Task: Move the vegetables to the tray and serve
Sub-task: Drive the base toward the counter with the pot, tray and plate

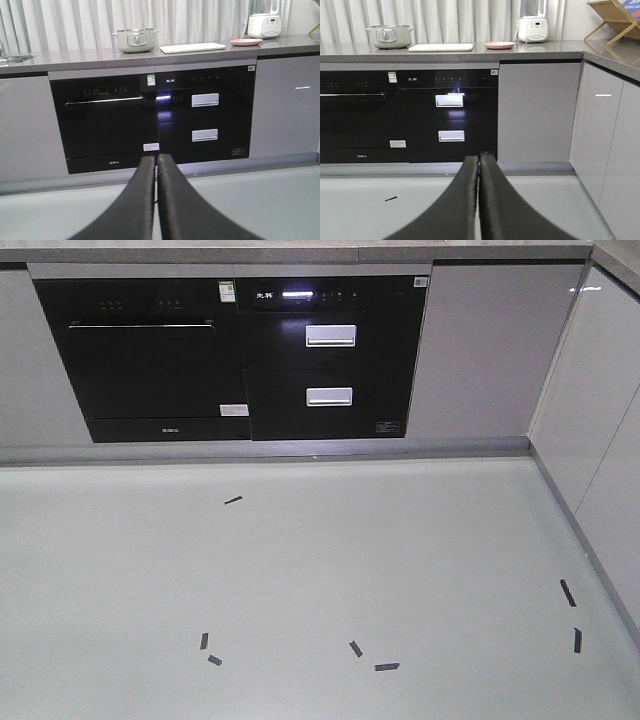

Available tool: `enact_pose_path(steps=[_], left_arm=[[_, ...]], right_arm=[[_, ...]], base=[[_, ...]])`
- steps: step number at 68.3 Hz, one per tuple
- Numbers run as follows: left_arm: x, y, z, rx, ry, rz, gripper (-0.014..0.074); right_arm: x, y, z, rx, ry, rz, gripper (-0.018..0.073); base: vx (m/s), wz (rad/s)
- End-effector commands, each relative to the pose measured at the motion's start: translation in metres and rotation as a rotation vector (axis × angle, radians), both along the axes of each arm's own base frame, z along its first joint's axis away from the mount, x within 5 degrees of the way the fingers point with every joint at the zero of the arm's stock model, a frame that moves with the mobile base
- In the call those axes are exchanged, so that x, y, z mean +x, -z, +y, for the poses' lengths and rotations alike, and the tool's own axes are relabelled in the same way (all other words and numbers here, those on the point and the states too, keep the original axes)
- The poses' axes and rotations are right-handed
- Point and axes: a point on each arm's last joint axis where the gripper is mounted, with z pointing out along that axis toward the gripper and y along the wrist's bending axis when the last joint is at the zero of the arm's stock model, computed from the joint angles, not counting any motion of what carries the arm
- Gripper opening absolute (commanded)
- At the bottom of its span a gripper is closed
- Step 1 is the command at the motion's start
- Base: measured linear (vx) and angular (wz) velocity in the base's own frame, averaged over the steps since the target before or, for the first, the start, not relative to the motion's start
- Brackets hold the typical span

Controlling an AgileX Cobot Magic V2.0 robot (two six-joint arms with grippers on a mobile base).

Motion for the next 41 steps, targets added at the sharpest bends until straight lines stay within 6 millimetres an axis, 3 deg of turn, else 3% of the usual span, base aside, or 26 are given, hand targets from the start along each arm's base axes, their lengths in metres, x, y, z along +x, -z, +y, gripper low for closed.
enact_pose_path(steps=[1, 41], left_arm=[[-0.0002, 0.0007, -0.0002, -0.008, 0.002, -0.067, -0.0006], [-0.0002, 0.0007, -0.0002, -0.008, 0.002, -0.067, -0.0006]], right_arm=[[0.0001, -0.0016, -0.0007, -0.015, 0.011, -0.061, -0.0006], [0.0001, -0.0016, -0.0007, -0.015, 0.011, -0.061, -0.0006]], base=[[0.0, 0.0], [0.02, 0.0]])
